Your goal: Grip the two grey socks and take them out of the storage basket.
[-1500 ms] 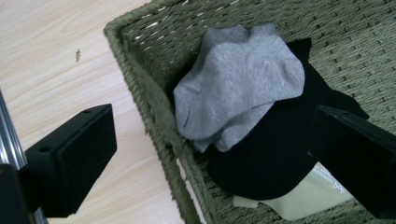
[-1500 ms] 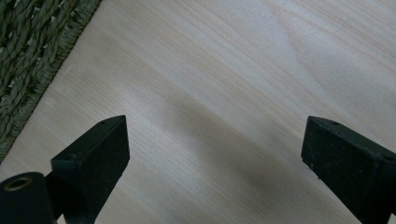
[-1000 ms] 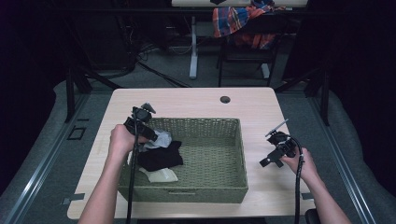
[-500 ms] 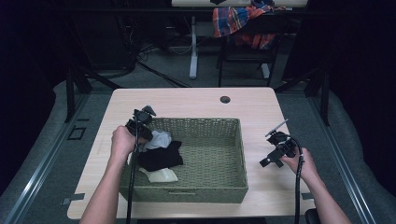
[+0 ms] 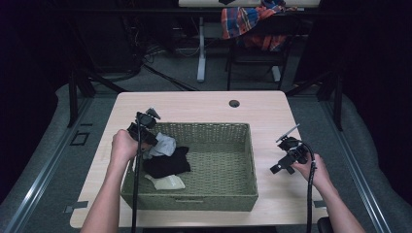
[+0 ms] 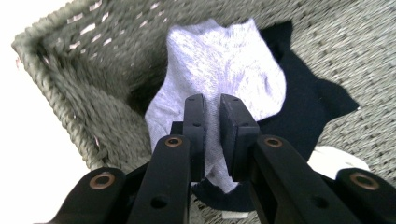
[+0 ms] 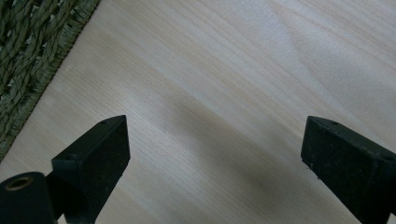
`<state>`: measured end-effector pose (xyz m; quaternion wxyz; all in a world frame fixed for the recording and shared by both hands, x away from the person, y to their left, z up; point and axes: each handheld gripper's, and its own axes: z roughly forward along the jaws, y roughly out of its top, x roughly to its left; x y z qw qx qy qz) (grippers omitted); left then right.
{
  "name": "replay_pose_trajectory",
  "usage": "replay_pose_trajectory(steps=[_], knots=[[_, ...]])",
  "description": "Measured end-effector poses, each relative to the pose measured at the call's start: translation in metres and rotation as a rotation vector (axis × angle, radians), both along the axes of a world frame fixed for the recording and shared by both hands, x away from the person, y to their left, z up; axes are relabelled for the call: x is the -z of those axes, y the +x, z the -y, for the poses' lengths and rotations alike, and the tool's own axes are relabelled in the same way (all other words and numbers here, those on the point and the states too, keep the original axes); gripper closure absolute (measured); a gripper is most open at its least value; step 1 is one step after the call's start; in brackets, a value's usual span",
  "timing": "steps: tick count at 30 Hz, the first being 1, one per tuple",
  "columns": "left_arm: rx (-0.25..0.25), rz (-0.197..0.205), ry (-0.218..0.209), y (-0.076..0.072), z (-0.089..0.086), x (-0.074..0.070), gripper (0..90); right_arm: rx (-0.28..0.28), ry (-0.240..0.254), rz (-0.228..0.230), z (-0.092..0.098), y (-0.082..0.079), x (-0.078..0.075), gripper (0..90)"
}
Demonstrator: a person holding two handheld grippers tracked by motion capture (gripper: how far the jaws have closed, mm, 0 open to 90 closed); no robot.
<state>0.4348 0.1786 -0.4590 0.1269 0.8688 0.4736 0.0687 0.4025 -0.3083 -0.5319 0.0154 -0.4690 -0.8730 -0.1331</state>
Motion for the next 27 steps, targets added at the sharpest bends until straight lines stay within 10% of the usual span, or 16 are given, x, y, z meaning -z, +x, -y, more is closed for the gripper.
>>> replay_pose_trajectory(steps=[27], knots=[[0.029, 0.121, -0.044, -0.017, 0.006, -0.045, 85.1, 0.003, 0.000, 0.010, 0.000, -0.001, 0.000, 7.7]])
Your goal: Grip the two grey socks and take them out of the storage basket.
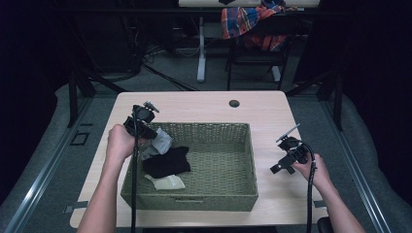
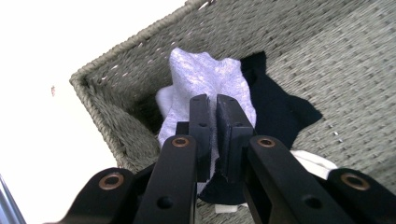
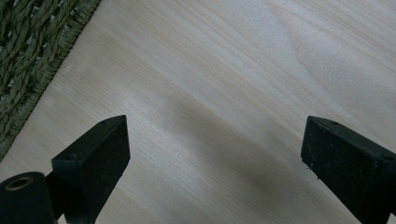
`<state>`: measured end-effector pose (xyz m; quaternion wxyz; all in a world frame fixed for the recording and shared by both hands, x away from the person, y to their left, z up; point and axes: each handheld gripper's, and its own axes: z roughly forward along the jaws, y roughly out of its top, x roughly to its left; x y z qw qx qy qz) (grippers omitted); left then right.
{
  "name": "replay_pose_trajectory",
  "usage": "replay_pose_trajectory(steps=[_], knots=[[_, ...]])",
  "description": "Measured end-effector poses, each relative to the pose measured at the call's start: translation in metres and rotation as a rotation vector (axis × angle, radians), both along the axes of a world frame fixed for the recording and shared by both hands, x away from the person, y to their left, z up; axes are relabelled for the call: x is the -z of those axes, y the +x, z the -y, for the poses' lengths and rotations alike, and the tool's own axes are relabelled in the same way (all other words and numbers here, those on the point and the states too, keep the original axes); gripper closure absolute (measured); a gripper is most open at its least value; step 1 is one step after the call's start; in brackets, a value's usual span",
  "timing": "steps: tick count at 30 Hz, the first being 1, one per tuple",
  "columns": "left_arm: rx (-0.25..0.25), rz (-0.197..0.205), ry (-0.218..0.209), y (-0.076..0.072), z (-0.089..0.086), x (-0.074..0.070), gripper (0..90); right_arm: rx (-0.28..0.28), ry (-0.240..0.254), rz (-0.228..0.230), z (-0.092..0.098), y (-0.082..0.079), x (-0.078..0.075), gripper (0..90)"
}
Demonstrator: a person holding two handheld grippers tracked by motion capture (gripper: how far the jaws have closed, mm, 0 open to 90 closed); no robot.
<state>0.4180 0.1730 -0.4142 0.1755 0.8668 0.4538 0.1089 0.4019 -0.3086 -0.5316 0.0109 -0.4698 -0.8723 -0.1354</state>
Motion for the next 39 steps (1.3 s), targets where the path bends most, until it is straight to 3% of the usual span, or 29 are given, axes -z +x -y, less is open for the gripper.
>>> replay_pose_trajectory(steps=[5, 26, 30, 32, 36, 39], knots=[[0.002, 0.009, -0.016, -0.001, 0.000, -0.007, 85.1, -0.014, -0.015, -0.008, 0.001, 0.001, -0.001, 7.7], [0.000, 0.028, 0.000, 0.005, -0.003, -0.036, 85.3, -0.015, -0.016, -0.007, 0.001, 0.001, -0.001, 7.7], [-0.008, 0.030, 0.001, 0.008, -0.007, -0.040, 85.3, 0.022, 0.021, 0.008, -0.001, -0.001, 0.002, 7.7], [-0.013, 0.031, -0.001, 0.009, -0.009, -0.042, 85.3, -0.018, -0.015, -0.014, 0.001, 0.001, -0.002, 7.7], [-0.017, 0.033, 0.006, 0.010, -0.013, -0.047, 85.4, 0.013, 0.005, 0.006, 0.000, -0.001, 0.000, 7.7], [-0.025, 0.042, 0.008, 0.009, -0.016, -0.053, 85.4, -0.012, -0.014, -0.005, 0.000, 0.001, -0.001, 7.7]])
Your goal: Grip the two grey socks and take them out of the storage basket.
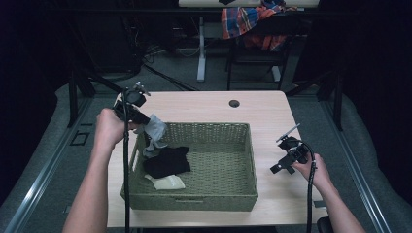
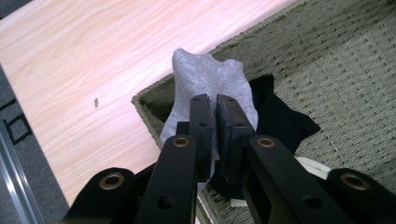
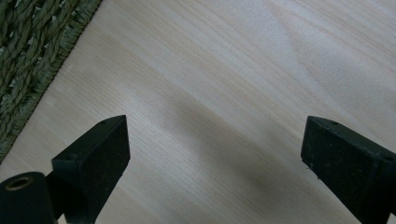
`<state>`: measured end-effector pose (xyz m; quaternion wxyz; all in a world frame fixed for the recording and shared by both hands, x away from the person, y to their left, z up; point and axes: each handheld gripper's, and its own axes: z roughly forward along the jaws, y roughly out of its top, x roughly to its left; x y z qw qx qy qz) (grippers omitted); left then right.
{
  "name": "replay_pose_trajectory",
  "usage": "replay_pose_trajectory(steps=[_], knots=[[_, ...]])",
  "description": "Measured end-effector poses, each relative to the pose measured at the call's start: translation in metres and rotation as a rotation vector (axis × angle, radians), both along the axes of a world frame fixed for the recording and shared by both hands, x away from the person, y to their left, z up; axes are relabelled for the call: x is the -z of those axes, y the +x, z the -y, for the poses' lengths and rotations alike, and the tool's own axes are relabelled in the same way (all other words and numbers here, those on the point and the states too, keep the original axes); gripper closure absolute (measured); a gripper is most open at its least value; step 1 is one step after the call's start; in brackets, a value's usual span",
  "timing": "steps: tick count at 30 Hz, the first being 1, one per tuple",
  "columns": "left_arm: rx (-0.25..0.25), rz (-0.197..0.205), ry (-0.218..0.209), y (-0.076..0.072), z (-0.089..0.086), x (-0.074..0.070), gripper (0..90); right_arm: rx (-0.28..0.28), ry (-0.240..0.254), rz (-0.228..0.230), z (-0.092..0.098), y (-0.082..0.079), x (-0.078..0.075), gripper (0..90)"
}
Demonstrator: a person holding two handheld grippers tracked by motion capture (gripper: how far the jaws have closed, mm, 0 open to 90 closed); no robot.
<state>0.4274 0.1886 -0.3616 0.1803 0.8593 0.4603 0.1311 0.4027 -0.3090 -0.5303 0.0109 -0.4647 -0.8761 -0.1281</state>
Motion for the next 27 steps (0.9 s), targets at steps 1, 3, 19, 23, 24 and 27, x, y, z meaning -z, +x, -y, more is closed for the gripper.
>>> replay_pose_trajectory(steps=[1, 3, 19, 23, 24, 27], knots=[[-0.005, 0.007, 0.000, 0.000, -0.001, -0.002, 85.4, 0.015, 0.014, 0.009, -0.001, -0.001, 0.001, 7.7], [-0.010, 0.012, 0.006, 0.000, -0.004, -0.007, 85.4, 0.012, 0.010, 0.007, 0.000, -0.001, 0.001, 7.7], [-0.092, 0.038, 0.057, -0.005, -0.039, -0.027, 85.5, 0.023, 0.026, 0.006, -0.001, -0.002, 0.002, 7.7], [-0.125, 0.038, 0.060, -0.007, -0.053, -0.030, 85.5, 0.009, 0.012, -0.005, -0.002, -0.001, 0.001, 7.7], [-0.132, 0.038, 0.060, -0.007, -0.057, -0.030, 85.5, 0.010, 0.012, -0.006, -0.002, -0.001, 0.001, 7.7], [-0.158, 0.036, 0.057, -0.008, -0.066, -0.029, 85.5, 0.031, 0.028, 0.006, -0.003, -0.002, 0.003, 7.8]])
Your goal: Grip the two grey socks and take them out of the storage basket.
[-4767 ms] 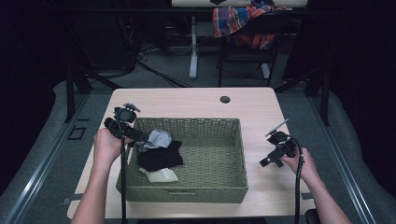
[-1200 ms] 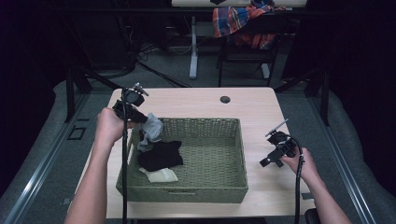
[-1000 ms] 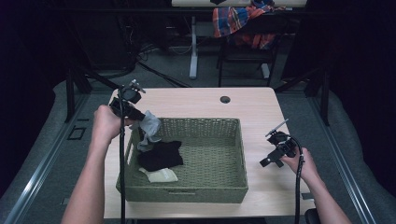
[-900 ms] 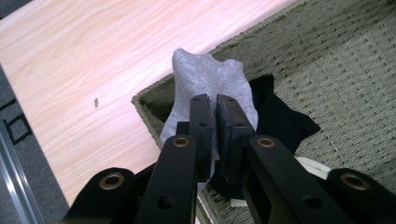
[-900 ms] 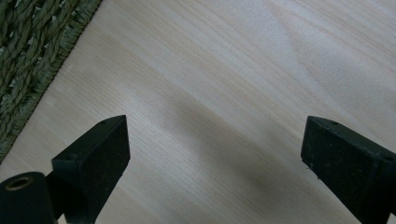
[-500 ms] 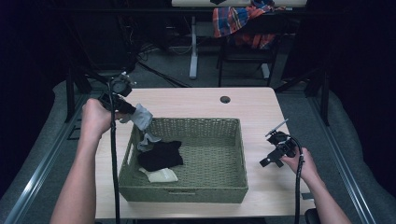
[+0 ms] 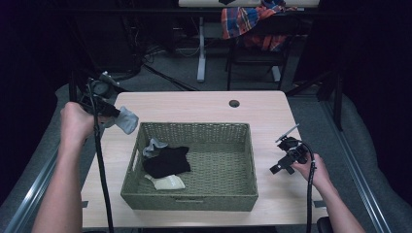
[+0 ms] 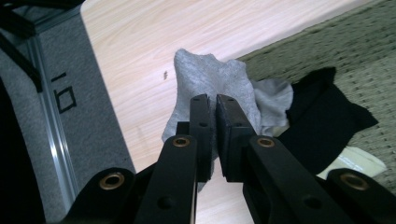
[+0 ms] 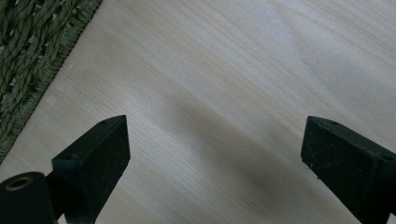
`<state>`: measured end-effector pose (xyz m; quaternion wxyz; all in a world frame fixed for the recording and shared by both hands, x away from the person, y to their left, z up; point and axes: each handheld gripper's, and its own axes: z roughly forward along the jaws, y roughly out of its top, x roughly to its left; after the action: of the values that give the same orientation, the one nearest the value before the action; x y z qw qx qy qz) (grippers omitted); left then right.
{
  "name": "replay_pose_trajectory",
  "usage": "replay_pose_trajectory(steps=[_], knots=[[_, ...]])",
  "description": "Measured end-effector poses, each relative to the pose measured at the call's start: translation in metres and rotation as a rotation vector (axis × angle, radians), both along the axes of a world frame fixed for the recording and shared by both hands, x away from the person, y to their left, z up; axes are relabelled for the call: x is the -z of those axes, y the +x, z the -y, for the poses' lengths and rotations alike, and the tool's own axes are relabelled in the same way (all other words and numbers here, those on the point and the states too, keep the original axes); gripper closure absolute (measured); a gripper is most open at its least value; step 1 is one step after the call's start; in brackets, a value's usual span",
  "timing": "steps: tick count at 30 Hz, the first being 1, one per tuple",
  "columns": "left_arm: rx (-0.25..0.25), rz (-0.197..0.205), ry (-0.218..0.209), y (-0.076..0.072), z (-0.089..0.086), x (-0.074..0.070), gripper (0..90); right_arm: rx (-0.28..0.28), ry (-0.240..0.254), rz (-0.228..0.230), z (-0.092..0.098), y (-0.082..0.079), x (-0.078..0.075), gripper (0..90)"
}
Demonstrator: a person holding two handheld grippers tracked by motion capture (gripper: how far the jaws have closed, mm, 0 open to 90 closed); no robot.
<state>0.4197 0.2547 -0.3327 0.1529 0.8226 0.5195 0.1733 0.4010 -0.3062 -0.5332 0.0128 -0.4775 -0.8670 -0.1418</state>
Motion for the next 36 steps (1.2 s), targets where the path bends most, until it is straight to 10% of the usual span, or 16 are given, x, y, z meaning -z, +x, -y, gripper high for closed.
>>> replay_pose_trajectory(steps=[19, 36], knots=[[-0.123, -0.055, -0.012, 0.006, -0.040, 0.037, 85.5, -0.033, -0.022, -0.021, 0.001, 0.002, -0.002, 7.8], [-0.164, -0.146, -0.098, 0.005, -0.046, 0.118, 85.4, -0.035, -0.021, -0.015, 0.000, 0.002, -0.001, 7.8]])
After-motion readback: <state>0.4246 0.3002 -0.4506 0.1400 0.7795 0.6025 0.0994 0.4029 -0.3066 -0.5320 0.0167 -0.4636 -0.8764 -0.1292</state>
